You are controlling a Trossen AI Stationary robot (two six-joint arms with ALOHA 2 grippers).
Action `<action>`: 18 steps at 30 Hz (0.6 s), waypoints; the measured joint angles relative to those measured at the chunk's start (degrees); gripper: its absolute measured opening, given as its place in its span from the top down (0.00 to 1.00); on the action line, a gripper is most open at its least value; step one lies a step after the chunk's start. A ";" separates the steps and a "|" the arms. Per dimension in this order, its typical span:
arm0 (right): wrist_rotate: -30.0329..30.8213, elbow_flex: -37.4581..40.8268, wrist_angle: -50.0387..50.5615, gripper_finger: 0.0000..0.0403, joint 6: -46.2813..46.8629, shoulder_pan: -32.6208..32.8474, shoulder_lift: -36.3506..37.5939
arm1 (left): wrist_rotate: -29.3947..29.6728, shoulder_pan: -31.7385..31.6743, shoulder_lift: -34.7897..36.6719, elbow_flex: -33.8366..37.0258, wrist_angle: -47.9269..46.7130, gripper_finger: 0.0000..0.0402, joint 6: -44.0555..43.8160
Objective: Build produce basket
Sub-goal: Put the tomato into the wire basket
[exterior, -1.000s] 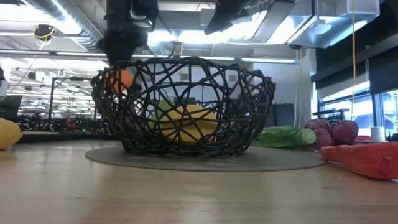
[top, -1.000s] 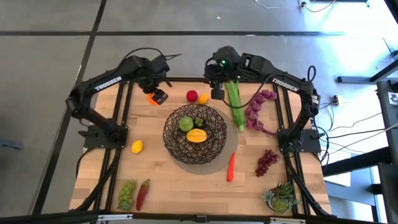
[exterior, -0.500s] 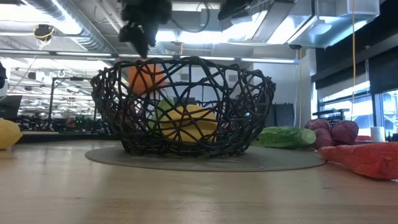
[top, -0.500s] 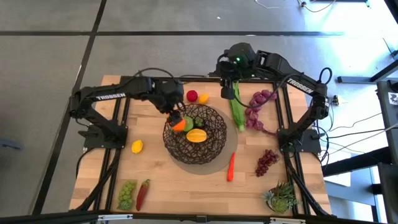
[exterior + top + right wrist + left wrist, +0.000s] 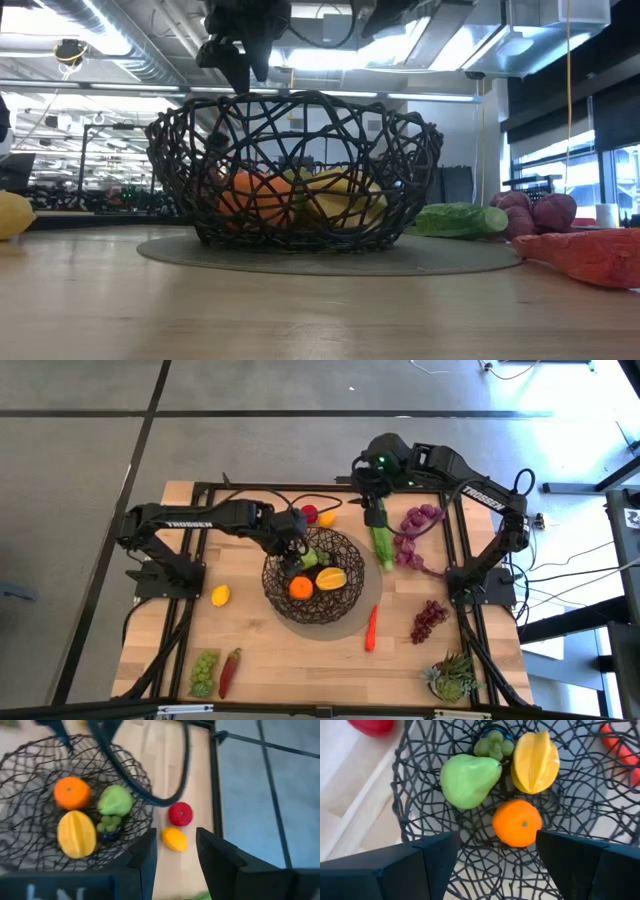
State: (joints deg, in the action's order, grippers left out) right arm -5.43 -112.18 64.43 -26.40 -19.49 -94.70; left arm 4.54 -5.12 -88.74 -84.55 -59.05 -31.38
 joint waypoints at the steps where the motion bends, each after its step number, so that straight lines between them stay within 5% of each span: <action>1: -0.27 0.00 0.82 0.67 -0.84 0.00 0.00 | 0.75 0.04 0.21 0.02 -0.25 0.37 0.02; 18: -0.28 0.04 1.44 0.67 15.84 0.02 1.16 | 10.13 -8.72 5.93 0.00 -0.17 0.37 4.83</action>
State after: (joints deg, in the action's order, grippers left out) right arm -5.71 -112.14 65.86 -10.57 -19.46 -93.54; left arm 14.67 -13.84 -82.81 -84.55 -59.22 -26.55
